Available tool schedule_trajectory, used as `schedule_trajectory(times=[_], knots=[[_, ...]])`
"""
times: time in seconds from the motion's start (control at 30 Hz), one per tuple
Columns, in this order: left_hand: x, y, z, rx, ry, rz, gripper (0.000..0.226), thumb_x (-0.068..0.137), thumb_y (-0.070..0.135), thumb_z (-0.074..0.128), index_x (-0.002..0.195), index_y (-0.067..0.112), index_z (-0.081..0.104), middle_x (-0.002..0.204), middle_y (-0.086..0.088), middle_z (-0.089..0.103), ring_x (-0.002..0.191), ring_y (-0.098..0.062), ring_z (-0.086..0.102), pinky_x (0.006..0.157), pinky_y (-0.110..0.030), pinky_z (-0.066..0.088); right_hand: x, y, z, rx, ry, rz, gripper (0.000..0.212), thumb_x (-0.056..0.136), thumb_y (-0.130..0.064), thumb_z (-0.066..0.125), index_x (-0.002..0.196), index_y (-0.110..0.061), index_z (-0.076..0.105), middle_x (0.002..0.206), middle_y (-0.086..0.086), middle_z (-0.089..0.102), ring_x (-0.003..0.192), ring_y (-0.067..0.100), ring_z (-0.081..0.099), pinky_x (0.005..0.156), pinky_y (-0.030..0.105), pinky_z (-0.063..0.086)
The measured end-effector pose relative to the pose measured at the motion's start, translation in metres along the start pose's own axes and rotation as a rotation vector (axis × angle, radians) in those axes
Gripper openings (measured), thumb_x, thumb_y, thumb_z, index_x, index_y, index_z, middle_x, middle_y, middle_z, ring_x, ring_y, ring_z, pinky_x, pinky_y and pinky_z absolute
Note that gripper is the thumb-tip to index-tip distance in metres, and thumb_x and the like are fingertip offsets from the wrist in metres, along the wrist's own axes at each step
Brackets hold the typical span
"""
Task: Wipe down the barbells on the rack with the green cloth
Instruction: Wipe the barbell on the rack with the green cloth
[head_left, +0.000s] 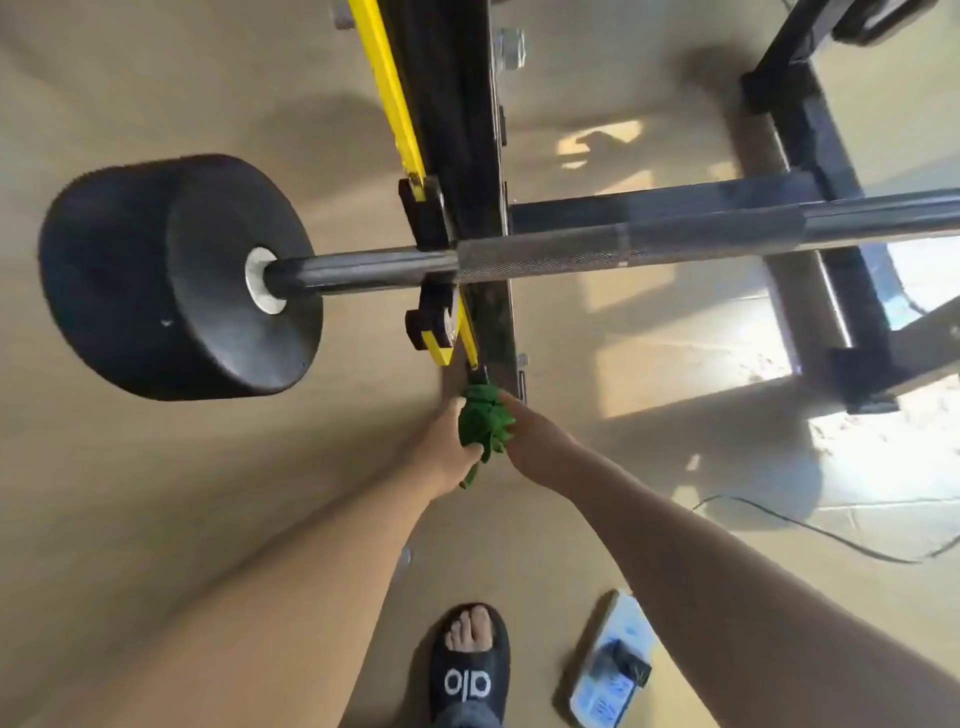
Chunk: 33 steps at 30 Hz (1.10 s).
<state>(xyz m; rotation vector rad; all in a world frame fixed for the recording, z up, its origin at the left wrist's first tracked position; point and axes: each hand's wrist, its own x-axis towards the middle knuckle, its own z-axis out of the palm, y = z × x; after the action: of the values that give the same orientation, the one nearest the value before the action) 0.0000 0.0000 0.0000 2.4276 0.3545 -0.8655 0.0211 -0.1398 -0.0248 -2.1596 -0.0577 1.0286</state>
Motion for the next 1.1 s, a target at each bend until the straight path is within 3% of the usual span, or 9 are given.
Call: schedule_trajectory(times=[0.1, 0.17, 0.27, 0.43, 0.6, 0.77, 0.83, 0.97, 1.1], knots=[[0.015, -0.004, 0.010, 0.000, 0.052, 0.008, 0.035, 0.098, 0.016, 0.058, 0.132, 0.018, 0.050, 0.132, -0.006, 0.058, 0.116, -0.026, 0.058, 0.078, -0.026, 0.046, 0.014, -0.003, 0.010, -0.071, -0.083, -0.004, 0.056, 0.102, -0.004, 0.037, 0.154, -0.020, 0.025, 0.144, 0.012, 0.045, 0.126, 0.029, 0.050, 0.104, 0.028, 0.039], [0.022, -0.008, 0.014, 0.025, 0.139, 0.048, 0.011, 0.099, 0.009, 0.051, 0.106, 0.016, 0.055, 0.110, -0.009, 0.064, 0.094, -0.024, 0.059, 0.061, -0.020, 0.039, 0.017, -0.007, 0.016, -0.061, -0.044, -0.018, 0.051, 0.099, -0.004, 0.039, 0.145, -0.025, 0.041, 0.122, 0.007, 0.056, 0.101, 0.023, 0.059, 0.083, 0.027, 0.052], [0.017, -0.011, 0.007, 0.075, 0.191, 0.107, 0.014, 0.101, 0.009, 0.042, 0.091, 0.015, 0.051, 0.089, -0.005, 0.060, 0.073, -0.015, 0.052, 0.051, -0.022, 0.029, 0.015, -0.008, 0.018, -0.059, 0.134, 0.010, 0.043, 0.090, -0.006, 0.049, 0.124, -0.027, 0.064, 0.102, 0.001, 0.064, 0.085, 0.019, 0.060, 0.066, 0.027, 0.053], [-0.026, 0.003, -0.025, -0.088, 0.124, 0.087, 0.015, 0.103, 0.014, 0.040, 0.090, 0.017, 0.046, 0.080, -0.001, 0.054, 0.068, -0.010, 0.049, 0.052, -0.022, 0.030, -0.026, -0.031, 0.000, -0.283, 0.231, -0.209, 0.029, 0.082, -0.010, 0.062, 0.106, -0.023, 0.070, 0.098, -0.003, 0.053, 0.098, 0.018, 0.050, 0.076, 0.024, 0.046], [-0.104, 0.039, -0.080, -0.193, 0.015, 0.094, 0.022, 0.105, 0.024, 0.034, 0.088, 0.018, 0.046, 0.082, -0.007, 0.054, 0.071, -0.017, 0.049, 0.058, -0.031, 0.034, -0.108, -0.092, -0.042, -0.339, 0.213, -0.245, 0.006, 0.081, -0.018, 0.065, 0.086, -0.020, 0.067, 0.086, -0.002, 0.058, 0.085, 0.017, 0.055, 0.074, 0.032, 0.052], [-0.188, 0.084, -0.151, -0.147, -0.046, 0.255, 0.039, 0.101, 0.054, 0.039, 0.089, 0.020, 0.052, 0.074, 0.001, 0.056, 0.064, -0.015, 0.050, 0.058, -0.034, 0.035, -0.197, -0.153, -0.100, -0.386, 0.158, -0.268, 0.017, 0.085, -0.026, 0.064, 0.102, -0.025, 0.064, 0.089, -0.004, 0.065, 0.080, 0.016, 0.057, 0.067, 0.028, 0.044], [-0.216, 0.099, -0.177, -0.052, -0.098, 0.325, 0.041, 0.093, 0.062, 0.049, 0.097, 0.021, 0.057, 0.077, 0.005, 0.060, 0.064, -0.010, 0.054, 0.057, -0.031, 0.037, -0.228, -0.177, -0.120, -0.485, 0.130, -0.298, 0.017, 0.087, -0.031, 0.064, 0.103, -0.025, 0.065, 0.094, -0.002, 0.065, 0.087, 0.019, 0.061, 0.071, 0.030, 0.049], [-0.273, 0.130, -0.236, 0.062, -0.148, 0.434, 0.026, 0.086, 0.049, 0.072, 0.098, 0.035, 0.053, 0.090, 0.016, 0.063, 0.082, -0.005, 0.063, 0.069, -0.023, 0.048, -0.302, -0.227, -0.162, -0.600, 0.092, -0.355, 0.019, 0.090, -0.030, 0.063, 0.105, -0.019, 0.066, 0.105, 0.003, 0.059, 0.101, 0.023, 0.057, 0.087, 0.041, 0.053], [-0.314, 0.160, -0.291, 0.143, -0.119, 0.476, 0.018, 0.088, 0.024, 0.070, 0.091, 0.033, 0.054, 0.085, 0.009, 0.064, 0.077, -0.008, 0.063, 0.064, -0.023, 0.046, -0.354, -0.269, -0.195, -0.435, 0.119, -0.348, 0.019, 0.091, -0.017, 0.058, 0.110, -0.020, 0.062, 0.100, 0.001, 0.068, 0.094, 0.023, 0.064, 0.081, 0.038, 0.055]])
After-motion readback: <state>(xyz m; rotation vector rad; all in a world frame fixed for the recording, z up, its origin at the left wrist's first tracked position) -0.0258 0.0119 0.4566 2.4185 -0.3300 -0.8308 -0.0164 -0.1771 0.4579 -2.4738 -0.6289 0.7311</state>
